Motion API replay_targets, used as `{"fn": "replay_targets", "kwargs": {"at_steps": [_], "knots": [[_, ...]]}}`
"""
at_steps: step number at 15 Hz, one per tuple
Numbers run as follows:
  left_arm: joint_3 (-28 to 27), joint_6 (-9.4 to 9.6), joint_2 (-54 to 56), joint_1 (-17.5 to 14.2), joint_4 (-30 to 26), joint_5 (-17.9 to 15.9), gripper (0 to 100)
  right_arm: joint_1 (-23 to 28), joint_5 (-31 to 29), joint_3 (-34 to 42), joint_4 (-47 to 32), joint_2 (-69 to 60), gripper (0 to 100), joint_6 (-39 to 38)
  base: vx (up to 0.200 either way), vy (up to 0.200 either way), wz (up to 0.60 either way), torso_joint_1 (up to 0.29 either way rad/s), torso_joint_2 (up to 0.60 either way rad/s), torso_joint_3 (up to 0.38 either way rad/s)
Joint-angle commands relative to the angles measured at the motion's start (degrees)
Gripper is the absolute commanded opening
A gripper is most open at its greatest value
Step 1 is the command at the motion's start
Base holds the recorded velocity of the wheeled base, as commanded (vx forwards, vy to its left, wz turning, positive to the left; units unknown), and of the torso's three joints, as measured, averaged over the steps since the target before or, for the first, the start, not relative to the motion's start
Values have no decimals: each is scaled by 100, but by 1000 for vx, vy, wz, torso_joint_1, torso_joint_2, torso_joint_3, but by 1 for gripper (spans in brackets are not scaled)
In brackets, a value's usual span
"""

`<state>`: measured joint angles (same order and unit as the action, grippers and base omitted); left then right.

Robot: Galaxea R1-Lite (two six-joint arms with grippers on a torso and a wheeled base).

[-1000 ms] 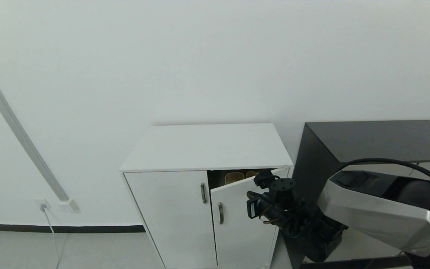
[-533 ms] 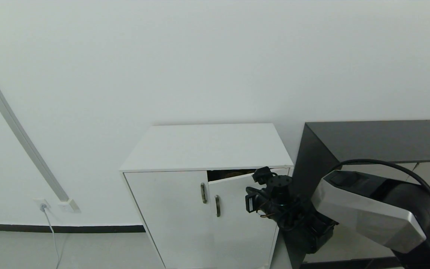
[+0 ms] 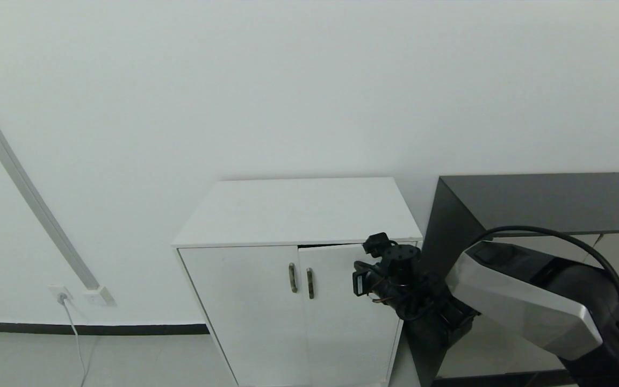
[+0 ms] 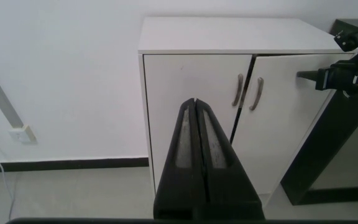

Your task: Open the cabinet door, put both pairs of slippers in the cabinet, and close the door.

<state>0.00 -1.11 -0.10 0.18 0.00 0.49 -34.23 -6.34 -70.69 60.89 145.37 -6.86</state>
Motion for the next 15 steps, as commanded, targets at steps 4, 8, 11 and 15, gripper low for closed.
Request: {"fn": "replay_targets", "kwargs": {"at_steps": [4, 8, 11, 15], "knots": [[0, -3, 1, -1, 0, 4, 0, 66, 1, -208, -86, 114, 0, 10, 0, 0, 0, 0, 0, 0], [0, -3, 1, -1, 0, 4, 0, 74, 1, -217, -95, 105, 0, 10, 0, 0, 0, 0, 0, 0], [0, -3, 1, -1, 0, 4, 0, 74, 1, -252, -95, 114, 0, 10, 0, 0, 0, 0, 0, 0], [0, -3, 1, -1, 0, 4, 0, 92, 1, -287, -95, 140, 0, 10, 0, 0, 0, 0, 0, 0]]}}
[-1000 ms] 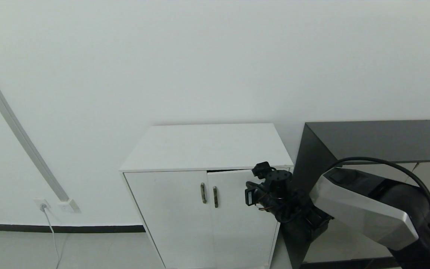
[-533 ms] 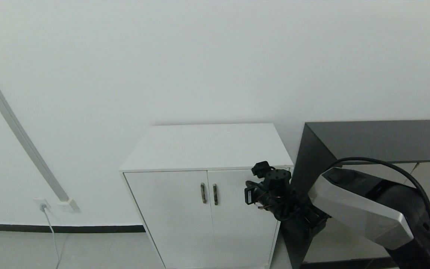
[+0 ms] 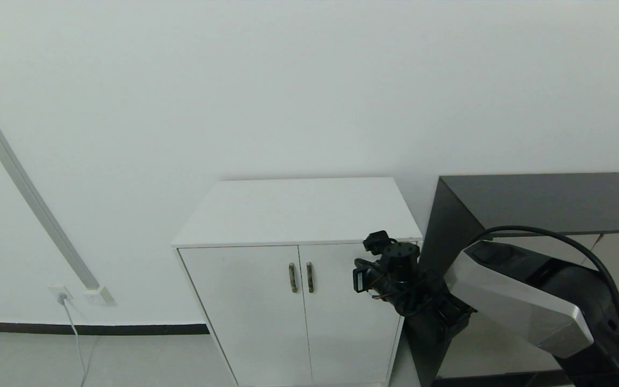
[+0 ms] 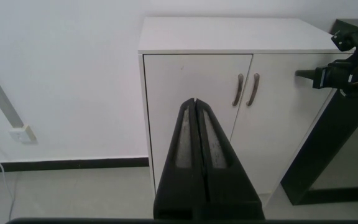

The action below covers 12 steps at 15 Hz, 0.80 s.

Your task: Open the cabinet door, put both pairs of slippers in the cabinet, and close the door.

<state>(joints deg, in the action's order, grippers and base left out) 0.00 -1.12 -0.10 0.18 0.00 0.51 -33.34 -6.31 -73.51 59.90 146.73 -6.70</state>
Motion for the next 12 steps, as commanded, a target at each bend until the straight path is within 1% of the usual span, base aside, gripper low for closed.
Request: {"fn": "replay_targets", "kwargs": {"at_steps": [1, 6, 8, 10, 11, 12], "knots": [[0, -2, 1, -1, 0, 2, 0, 3, -1, 3, 4, 5, 0, 38, 0, 0, 0, 0, 0, 0], [0, -2, 1, -1, 0, 2, 0, 38, -1, 100, 48, -74, 0, 108, 0, 0, 0, 0, 0, 0], [0, 7, 1, -1, 0, -7, 0, -15, -36, 680, 223, -452, 0, 108, 0, 0, 0, 0, 0, 0], [0, 24, 1, -1, 0, -16, 0, -41, -54, 1515, 610, -962, 0, 117, 0, 0, 0, 0, 0, 0], [0, 24, 1, -1, 0, -16, 0, -41, -54, 1515, 610, -962, 0, 117, 0, 0, 0, 0, 0, 0], [0, 24, 1, -1, 0, -16, 0, 29, -168, 2350, 918, -1586, 0, 143, 0, 0, 0, 0, 0, 0]]}}
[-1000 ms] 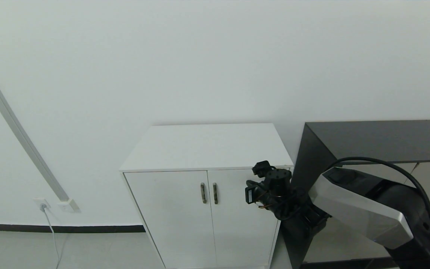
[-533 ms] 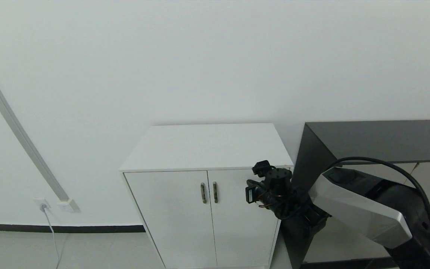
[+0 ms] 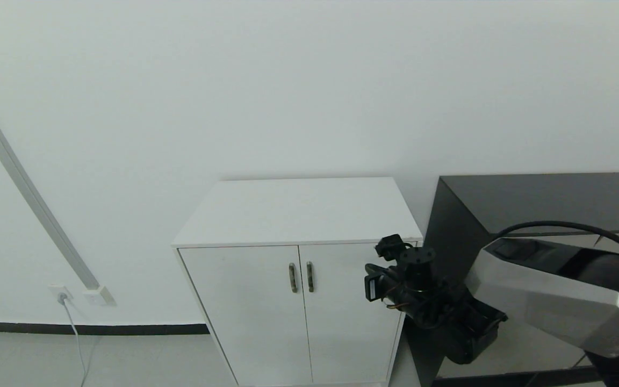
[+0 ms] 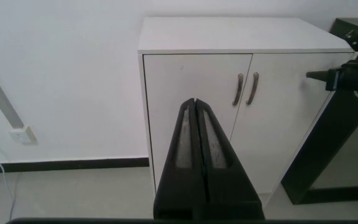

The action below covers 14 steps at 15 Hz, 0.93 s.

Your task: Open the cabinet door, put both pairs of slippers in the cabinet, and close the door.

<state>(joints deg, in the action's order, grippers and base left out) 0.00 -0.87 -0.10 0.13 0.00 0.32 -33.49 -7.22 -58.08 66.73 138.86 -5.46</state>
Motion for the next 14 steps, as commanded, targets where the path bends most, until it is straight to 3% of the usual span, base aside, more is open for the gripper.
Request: {"fn": "replay_targets", "kwargs": {"at_steps": [1, 4, 7, 11, 14], "knots": [[0, -1, 1, 4, 0, 3, 0, 97, -526, 1369, 261, -1353, 0, 19, 0, 0, 0, 0, 0, 0], [0, -1, 1, 4, 0, 3, 0, 343, -1089, 2644, 270, -2548, 0, 19, 0, 0, 0, 0, 0, 0], [0, -1, 1, 4, 0, 3, 0, 1151, -2056, 3329, 279, -3190, 0, 19, 0, 0, 0, 0, 0, 0], [0, -1, 1, 4, 0, 3, 0, 2101, -2126, 4393, 358, -4333, 0, 230, 0, 0, 0, 0, 0, 0], [0, -1, 1, 4, 0, 3, 0, 2268, -2056, 5061, 288, -5396, 0, 458, 0, 0, 0, 0, 0, 0]]}}
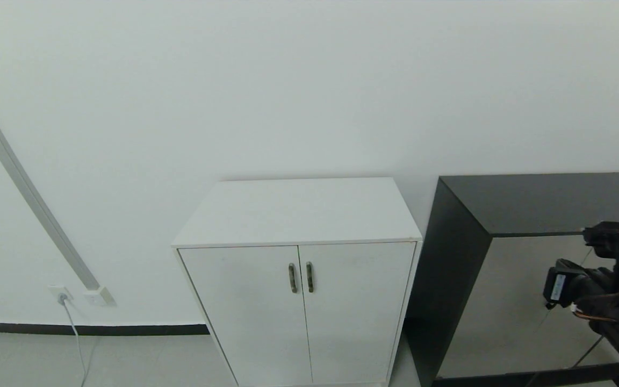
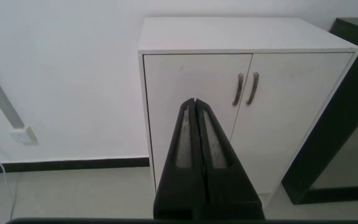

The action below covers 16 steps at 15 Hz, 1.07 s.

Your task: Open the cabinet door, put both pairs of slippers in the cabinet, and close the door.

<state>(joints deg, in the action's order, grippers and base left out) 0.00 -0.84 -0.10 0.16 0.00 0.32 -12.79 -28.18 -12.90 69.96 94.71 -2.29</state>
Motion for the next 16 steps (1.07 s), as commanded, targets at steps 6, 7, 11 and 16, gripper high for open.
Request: {"fn": "replay_targets", "kwargs": {"at_steps": [6, 7, 11, 16], "knots": [[0, -4, 1, 2, 0, 3, 0, 277, 419, 1290, -1143, -2747, 0, 159, 0, 0, 0, 0, 0, 0], [0, -13, 1, 2, 0, 3, 0, 277, 648, 1290, -1855, -3406, 0, 159, 0, 0, 0, 0, 0, 0], [0, -4, 1, 2, 0, 3, 0, 277, 1711, 1272, -4456, -5604, 0, 168, 0, 0, 0, 0, 0, 0], [0, -4, 1, 2, 0, 3, 0, 268, 2353, 1272, -6214, -6878, 0, 185, 0, 0, 0, 0, 0, 0]]}}
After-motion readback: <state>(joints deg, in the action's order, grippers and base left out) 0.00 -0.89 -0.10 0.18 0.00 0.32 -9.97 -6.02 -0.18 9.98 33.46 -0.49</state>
